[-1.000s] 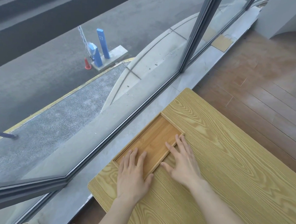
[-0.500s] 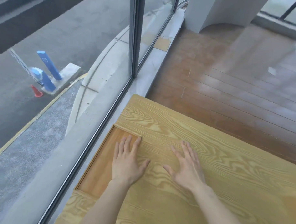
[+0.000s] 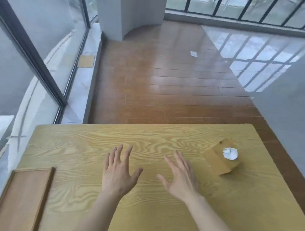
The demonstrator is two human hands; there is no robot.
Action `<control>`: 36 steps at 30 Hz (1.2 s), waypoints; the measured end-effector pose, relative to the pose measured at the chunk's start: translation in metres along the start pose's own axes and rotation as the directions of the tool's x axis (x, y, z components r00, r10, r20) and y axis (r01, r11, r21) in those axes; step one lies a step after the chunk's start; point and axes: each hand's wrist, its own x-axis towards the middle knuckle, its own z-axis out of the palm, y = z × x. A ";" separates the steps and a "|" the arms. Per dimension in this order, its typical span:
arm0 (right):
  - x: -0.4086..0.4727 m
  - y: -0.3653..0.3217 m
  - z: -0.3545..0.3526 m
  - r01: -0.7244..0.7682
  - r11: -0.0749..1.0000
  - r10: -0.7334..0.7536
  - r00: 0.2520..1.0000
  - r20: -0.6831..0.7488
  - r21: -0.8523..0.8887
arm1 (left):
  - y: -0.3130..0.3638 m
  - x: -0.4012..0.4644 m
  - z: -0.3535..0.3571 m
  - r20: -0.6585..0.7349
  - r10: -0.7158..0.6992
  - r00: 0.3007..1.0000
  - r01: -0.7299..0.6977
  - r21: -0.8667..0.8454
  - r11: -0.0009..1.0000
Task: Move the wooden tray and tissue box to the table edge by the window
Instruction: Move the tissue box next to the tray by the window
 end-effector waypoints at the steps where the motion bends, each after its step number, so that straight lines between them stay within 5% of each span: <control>1: -0.006 0.019 -0.008 -0.021 0.999 0.021 1.000 -0.021 0.025 | 0.020 0.001 0.007 0.010 0.019 1.000 -0.019 0.002 1.000; 7: -0.027 0.138 -0.058 -0.115 0.984 0.137 0.978 -0.156 0.139 | 0.148 0.013 0.048 0.076 0.091 0.993 -0.088 -0.031 0.996; 13: -0.015 0.234 -0.097 -0.272 0.890 0.379 0.889 -0.259 0.367 | 0.232 0.011 0.086 0.192 0.043 0.980 -0.013 -0.156 0.988; 22: 0.034 0.296 -0.102 -0.395 0.659 0.468 0.882 0.062 0.640 | 0.300 0.018 0.126 0.369 -0.109 0.923 0.279 -0.449 0.849; 28: 0.021 0.294 -0.079 -0.366 0.643 0.499 0.867 -0.005 0.672 | 0.326 0.037 0.144 0.489 -0.155 0.859 0.437 -0.541 0.719; 36: 0.017 0.309 -0.070 -0.462 0.411 0.496 0.837 0.233 0.786 | 0.324 0.057 0.151 0.546 -0.197 0.815 0.549 -0.615 0.566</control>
